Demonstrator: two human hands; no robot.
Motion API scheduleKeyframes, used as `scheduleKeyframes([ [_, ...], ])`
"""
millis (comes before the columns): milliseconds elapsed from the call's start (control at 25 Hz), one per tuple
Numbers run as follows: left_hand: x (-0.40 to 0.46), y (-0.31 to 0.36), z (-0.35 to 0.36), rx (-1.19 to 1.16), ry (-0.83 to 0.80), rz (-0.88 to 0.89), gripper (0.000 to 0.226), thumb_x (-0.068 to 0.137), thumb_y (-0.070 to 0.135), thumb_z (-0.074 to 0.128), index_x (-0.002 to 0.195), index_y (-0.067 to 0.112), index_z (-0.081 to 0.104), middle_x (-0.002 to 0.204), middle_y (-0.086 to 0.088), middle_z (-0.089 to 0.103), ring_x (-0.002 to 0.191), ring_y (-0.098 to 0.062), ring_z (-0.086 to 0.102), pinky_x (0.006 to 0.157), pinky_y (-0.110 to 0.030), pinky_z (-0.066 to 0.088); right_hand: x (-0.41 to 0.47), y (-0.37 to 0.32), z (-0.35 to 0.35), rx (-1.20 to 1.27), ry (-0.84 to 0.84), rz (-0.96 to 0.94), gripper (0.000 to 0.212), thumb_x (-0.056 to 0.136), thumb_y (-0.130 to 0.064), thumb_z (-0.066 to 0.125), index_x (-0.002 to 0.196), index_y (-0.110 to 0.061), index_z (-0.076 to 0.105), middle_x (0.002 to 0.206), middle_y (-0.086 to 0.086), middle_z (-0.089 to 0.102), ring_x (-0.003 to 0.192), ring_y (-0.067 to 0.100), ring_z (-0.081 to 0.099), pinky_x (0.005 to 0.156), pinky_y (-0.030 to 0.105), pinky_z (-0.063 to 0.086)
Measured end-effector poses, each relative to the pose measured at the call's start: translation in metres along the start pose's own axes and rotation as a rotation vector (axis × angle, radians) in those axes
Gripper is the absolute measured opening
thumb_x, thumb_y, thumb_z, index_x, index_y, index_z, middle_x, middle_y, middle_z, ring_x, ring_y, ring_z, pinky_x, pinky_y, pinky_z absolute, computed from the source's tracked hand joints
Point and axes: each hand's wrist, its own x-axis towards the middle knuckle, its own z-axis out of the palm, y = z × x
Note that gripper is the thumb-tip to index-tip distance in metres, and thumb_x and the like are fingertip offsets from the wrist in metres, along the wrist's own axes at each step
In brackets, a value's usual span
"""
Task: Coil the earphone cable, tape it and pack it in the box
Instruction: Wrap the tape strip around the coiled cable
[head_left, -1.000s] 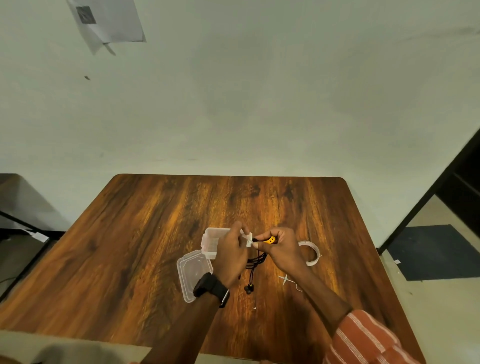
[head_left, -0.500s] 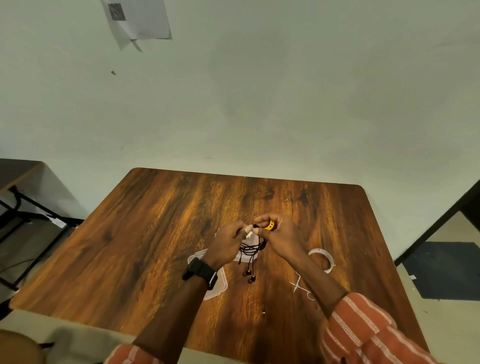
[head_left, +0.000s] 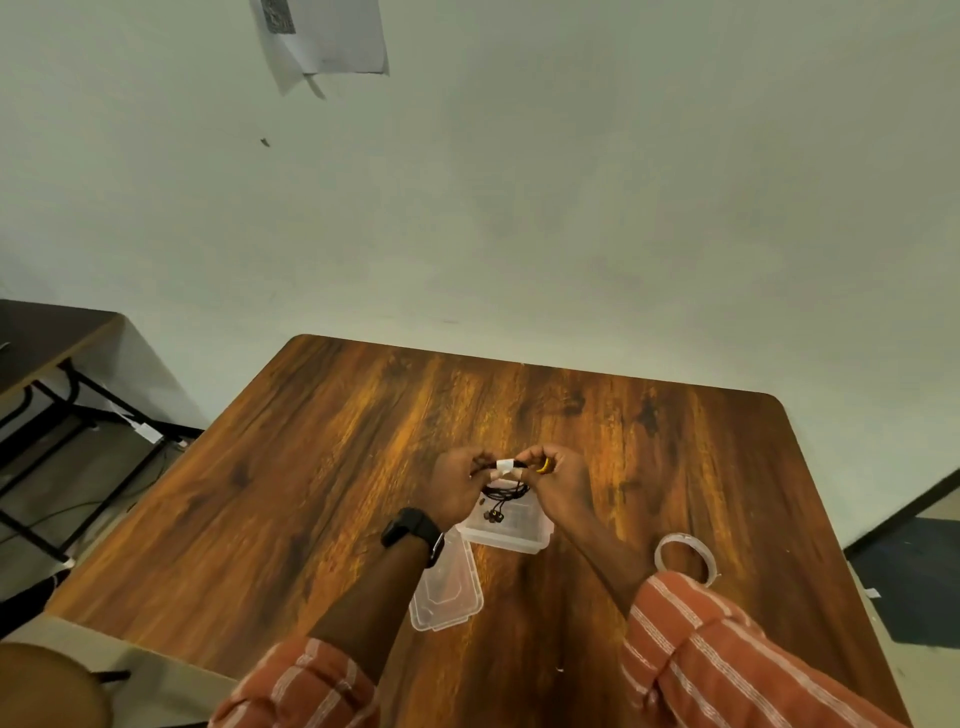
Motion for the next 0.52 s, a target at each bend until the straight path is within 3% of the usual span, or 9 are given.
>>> scheduleKeyframes([
  [160,0.012,-0.028,0.022,-0.103,0.089,-0.153,0.015,0.084,-0.001,0.068,0.084,0.013,0.062,0.081,-0.01,0.071,0.06,-0.009,0.066,0.054,-0.012,0.048,0.016,0.037,0.017,-0.016,-0.014,0.147,0.027,0.073,0.007,0.075,0.074,-0.02,0.068,0.078,0.0,0.069,0.076,0.018,0.064,0.068,0.033,0.054],
  [280,0.026,-0.05,0.042,-0.066,0.062,-0.251,0.022,0.084,-0.008,0.063,0.074,0.012,0.063,0.074,-0.008,0.068,0.059,-0.013,0.065,0.049,-0.01,0.048,0.027,0.067,0.02,-0.071,-0.044,0.291,0.036,0.073,0.01,0.068,0.075,-0.026,0.066,0.083,0.006,0.071,0.082,0.026,0.067,0.075,0.043,0.058],
  [360,0.038,-0.065,0.055,0.046,0.004,-0.257,0.026,0.084,-0.01,0.059,0.073,0.012,0.066,0.075,-0.007,0.068,0.065,-0.017,0.066,0.057,-0.021,0.056,0.031,0.088,0.022,-0.143,-0.035,0.322,0.031,0.079,0.005,0.059,0.086,-0.023,0.069,0.088,0.011,0.073,0.084,0.032,0.07,0.072,0.046,0.059],
  [440,0.045,-0.073,0.064,0.213,-0.07,-0.212,0.023,0.082,-0.008,0.056,0.079,0.01,0.07,0.087,-0.007,0.07,0.078,-0.022,0.066,0.07,-0.032,0.057,0.028,0.098,0.021,-0.238,-0.044,0.311,0.03,0.085,0.0,0.056,0.106,-0.016,0.07,0.094,0.01,0.073,0.087,0.028,0.07,0.07,0.039,0.059],
  [520,0.049,-0.074,0.073,0.341,-0.145,-0.142,0.019,0.082,-0.002,0.056,0.088,0.009,0.071,0.098,-0.01,0.068,0.088,-0.025,0.064,0.075,-0.032,0.053,0.02,0.1,0.02,-0.326,-0.036,0.243,0.035,0.085,-0.005,0.058,0.117,-0.016,0.066,0.101,0.003,0.071,0.092,0.019,0.066,0.075,0.033,0.056],
])
